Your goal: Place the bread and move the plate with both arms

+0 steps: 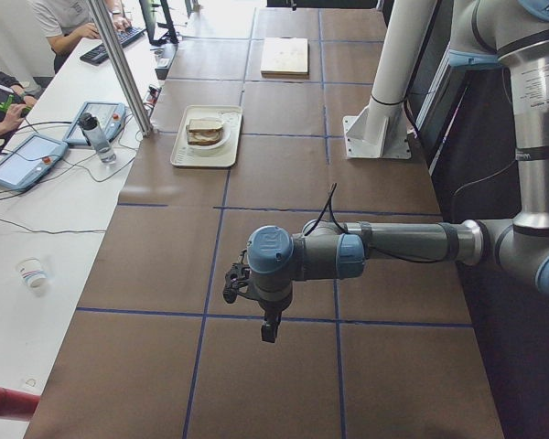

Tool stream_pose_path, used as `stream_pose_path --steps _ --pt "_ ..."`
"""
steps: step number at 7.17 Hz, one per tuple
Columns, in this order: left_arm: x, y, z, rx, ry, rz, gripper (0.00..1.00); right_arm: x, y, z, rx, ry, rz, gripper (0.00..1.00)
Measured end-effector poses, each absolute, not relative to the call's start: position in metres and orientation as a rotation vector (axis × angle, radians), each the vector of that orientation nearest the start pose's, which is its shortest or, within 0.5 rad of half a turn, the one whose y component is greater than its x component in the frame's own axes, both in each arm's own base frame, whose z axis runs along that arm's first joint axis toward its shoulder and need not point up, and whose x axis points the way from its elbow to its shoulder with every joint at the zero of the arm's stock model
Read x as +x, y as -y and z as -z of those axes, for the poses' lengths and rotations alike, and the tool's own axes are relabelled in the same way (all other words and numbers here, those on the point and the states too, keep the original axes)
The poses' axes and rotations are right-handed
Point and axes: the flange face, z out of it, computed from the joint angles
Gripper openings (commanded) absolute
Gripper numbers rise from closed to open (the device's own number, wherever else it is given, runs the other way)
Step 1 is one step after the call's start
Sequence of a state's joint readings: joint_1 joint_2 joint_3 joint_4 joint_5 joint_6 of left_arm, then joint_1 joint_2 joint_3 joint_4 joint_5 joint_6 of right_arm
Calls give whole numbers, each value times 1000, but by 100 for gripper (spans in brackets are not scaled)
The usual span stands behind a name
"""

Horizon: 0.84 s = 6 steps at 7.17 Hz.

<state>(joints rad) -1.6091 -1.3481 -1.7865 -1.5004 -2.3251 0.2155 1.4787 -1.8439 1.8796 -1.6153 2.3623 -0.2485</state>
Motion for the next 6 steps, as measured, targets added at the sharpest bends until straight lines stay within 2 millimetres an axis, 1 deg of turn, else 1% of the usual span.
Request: stream_pose_path --steps 2,6 --pt "-80 388 -665 -5 -754 -108 100 28 379 -630 51 794 319 100" --pt "-79 386 -667 -10 -753 -110 100 28 378 -631 47 792 316 100"
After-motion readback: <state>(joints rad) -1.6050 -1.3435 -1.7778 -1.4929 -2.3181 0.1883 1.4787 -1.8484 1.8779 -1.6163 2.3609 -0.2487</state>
